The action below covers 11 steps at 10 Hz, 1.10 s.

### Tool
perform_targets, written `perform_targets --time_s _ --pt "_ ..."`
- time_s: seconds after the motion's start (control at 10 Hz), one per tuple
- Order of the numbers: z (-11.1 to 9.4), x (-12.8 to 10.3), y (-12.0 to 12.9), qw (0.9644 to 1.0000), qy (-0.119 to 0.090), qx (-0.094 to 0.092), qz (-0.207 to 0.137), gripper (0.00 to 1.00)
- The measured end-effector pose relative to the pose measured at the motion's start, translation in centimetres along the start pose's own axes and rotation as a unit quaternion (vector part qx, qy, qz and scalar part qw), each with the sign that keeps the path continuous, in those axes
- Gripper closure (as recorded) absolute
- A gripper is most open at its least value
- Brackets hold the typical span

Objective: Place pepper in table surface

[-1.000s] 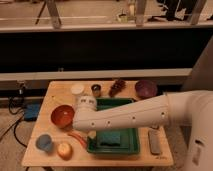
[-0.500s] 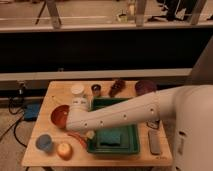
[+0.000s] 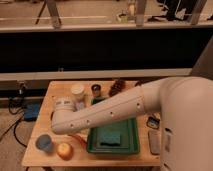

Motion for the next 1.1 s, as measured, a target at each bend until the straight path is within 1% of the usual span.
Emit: perform_targets --time_s 0.1,0.2,0.3,0.4,0.5,0.6,0.8,1.1 --pt "0.3 -0.4 -0.5 0.9996 -0.003 -0.007 -0.029 0.2" --pt "0.7 -0.7 -1.2 0.9982 -0.009 -0.012 -0.058 0.2" --pt "1.1 -0.9 -1.5 0.996 -0.013 -0.018 -0.086 0.2" --pt "1.4 -1.0 -2.1 0.993 -0.017 -0.024 -0.115 0.2" --pt "1.6 -1.3 -2.7 0.99 -0.026 -0.026 -0.136 0.2" --pt "2.0 -1.2 -2.6 0.9899 -0.033 -0.03 -0.135 0.2" --pt "2.4 -0.9 -2.7 0.9897 -0.043 -0.031 -0.133 0.2" --pt "3.0 -0.8 -2.7 0.9881 -0.054 -0.031 -0.14 0.2"
